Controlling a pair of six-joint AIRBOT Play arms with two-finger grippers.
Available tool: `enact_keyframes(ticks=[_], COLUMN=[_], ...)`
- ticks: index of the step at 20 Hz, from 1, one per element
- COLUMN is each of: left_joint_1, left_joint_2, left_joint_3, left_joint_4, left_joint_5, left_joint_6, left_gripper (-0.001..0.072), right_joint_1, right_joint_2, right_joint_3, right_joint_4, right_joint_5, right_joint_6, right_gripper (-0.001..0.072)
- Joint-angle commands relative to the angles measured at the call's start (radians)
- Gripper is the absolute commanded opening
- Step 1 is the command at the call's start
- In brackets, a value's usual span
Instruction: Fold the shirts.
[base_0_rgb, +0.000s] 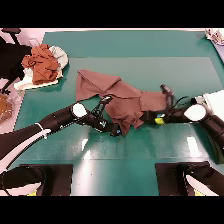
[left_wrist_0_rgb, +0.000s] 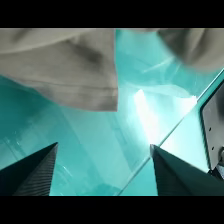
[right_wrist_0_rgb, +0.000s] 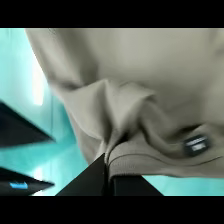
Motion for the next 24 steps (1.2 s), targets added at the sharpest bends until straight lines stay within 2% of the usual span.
enact_keyframes(ticks=[1, 6, 9, 12, 16, 17, 18, 19, 21, 22, 23, 24], left_joint_1=[-0.001, -0.001, -0.001, -0.001, -0.001, -0.001, -0.001, -0.001, -0.001, -0.001, -0.001, -0.001], left_joint_2=[0.0, -0.01, -0.048, -0.096, -0.114, -0.116, -0.12, -0.127, -0.13, -0.13, -0.13, -0.13], left_joint_3=[0.001, 0.001, 0.001, 0.006, 0.008, 0.008, 0.008, 0.008, 0.008, 0.008, 0.008, 0.01], left_joint_4=[-0.015, -0.012, -0.014, -0.04, -0.072, -0.076, -0.084, -0.091, -0.098, -0.108, -0.122, -0.137], left_joint_5=[0.047, 0.134, 0.13, 0.115, 0.18, 0.195, 0.2, 0.203, 0.214, 0.23, 0.256, 0.277], left_joint_6=[-0.012, -0.061, -0.087, -0.084, -0.084, -0.084, -0.084, -0.084, -0.084, -0.083, -0.083, -0.083], left_gripper=[0.0702, 0.0702, 0.0702, 0.0702, 0.07, 0.0659, 0.0501, 0.0466, 0.0454, 0.0231, 0.0043, 0.0029], right_joint_1=[-0.114, -0.117, -0.082, -0.029, 0.065, 0.087, 0.102, 0.11, 0.111, 0.102, 0.089, 0.074], right_joint_2=[0.044, 0.041, 0.035, -0.011, -0.07, -0.072, -0.068, -0.061, -0.037, -0.027, -0.016, -0.005], right_joint_3=[0.055, 0.055, 0.056, 0.058, 0.058, 0.058, 0.058, 0.058, 0.058, 0.058, 0.058, 0.058], right_joint_4=[-0.034, -0.029, 0.02, 0.054, 0.098, 0.098, 0.098, 0.098, 0.097, 0.098, 0.098, 0.098], right_joint_5=[0.08, 0.09, 0.055, 0.048, 0.027, 0.016, 0.008, 0.003, -0.009, -0.011, -0.01, -0.003], right_joint_6=[0.0, -0.019, -0.019, -0.019, -0.038, -0.037, -0.036, -0.036, -0.027, -0.026, -0.025, -0.025], right_gripper=[0.0019, 0.0019, 0.0019, 0.0019, 0.0019, 0.0019, 0.0019, 0.0018, 0.0017, 0.0017, 0.0017, 0.0017])
